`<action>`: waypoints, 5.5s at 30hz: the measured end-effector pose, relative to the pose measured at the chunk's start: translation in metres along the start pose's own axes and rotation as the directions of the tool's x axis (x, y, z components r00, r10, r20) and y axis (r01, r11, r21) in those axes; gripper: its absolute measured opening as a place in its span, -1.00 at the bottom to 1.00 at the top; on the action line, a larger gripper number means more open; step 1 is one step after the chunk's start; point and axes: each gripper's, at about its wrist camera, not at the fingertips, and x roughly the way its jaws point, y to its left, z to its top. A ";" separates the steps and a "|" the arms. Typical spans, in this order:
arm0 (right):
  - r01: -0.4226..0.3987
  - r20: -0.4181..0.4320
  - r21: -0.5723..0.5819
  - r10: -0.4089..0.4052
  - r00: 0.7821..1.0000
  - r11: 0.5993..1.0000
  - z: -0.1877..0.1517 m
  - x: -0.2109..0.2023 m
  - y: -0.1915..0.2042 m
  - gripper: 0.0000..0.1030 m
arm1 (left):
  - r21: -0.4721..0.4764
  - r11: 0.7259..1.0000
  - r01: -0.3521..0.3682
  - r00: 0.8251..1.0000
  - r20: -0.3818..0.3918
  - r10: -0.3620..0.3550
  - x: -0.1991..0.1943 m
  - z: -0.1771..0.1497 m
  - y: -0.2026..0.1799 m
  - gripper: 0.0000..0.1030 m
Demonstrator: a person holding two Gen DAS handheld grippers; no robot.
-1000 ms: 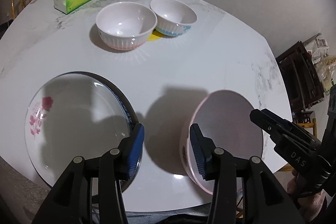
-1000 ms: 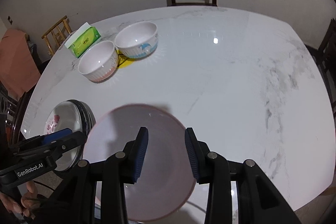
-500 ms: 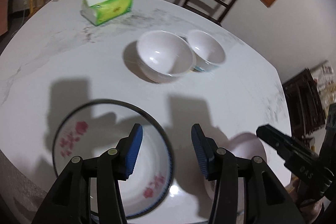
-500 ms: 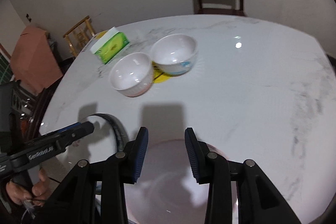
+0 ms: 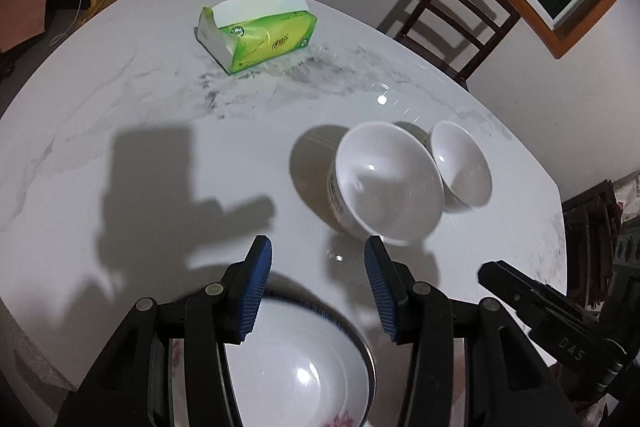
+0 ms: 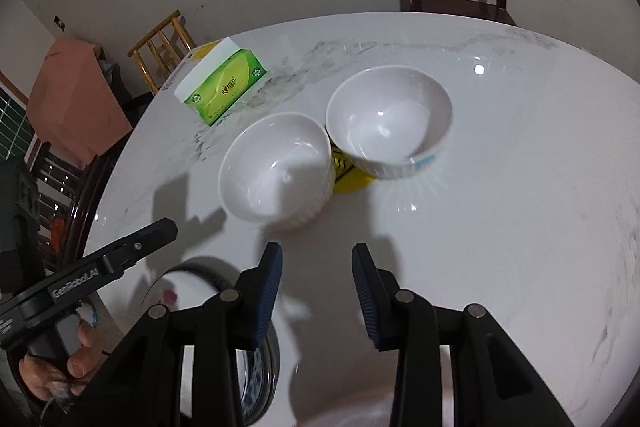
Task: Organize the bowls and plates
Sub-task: 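Release the pink bowl and grasp the white ribbed bowl rim with the right gripper, then lift the white ribbed bowl and carry it over the pink bowl, then lower the white ribbed bowl into the pink bowl, then open the right gripper and withdraw from the nested bowls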
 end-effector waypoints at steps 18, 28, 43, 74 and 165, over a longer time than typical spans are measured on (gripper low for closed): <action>0.052 -0.078 -0.035 -0.054 0.996 0.998 0.045 0.064 0.003 -0.29 | 0.020 0.999 -0.035 0.998 -0.057 0.036 0.065 0.039 -0.008 -0.17; 0.016 -0.107 -0.021 -0.018 0.994 1.000 0.045 0.081 -0.001 -0.62 | 0.031 0.999 0.024 0.993 -0.112 -0.020 0.087 0.035 -0.009 -0.71; 0.014 -0.066 -0.001 -0.015 0.998 1.000 0.025 0.037 -0.006 -0.65 | 0.071 0.997 0.024 0.991 -0.132 -0.015 0.060 0.010 -0.033 -0.73; 0.036 0.051 0.102 -0.042 0.998 0.994 -0.116 -0.117 -0.053 -0.65 | 0.277 0.949 0.152 0.972 -0.216 -0.092 -0.043 -0.123 -0.132 -0.69; 0.186 -0.035 0.075 -0.184 0.982 0.980 -0.152 -0.078 -0.064 -0.51 | 0.431 0.902 0.018 0.995 -0.101 0.028 -0.031 -0.167 -0.150 0.03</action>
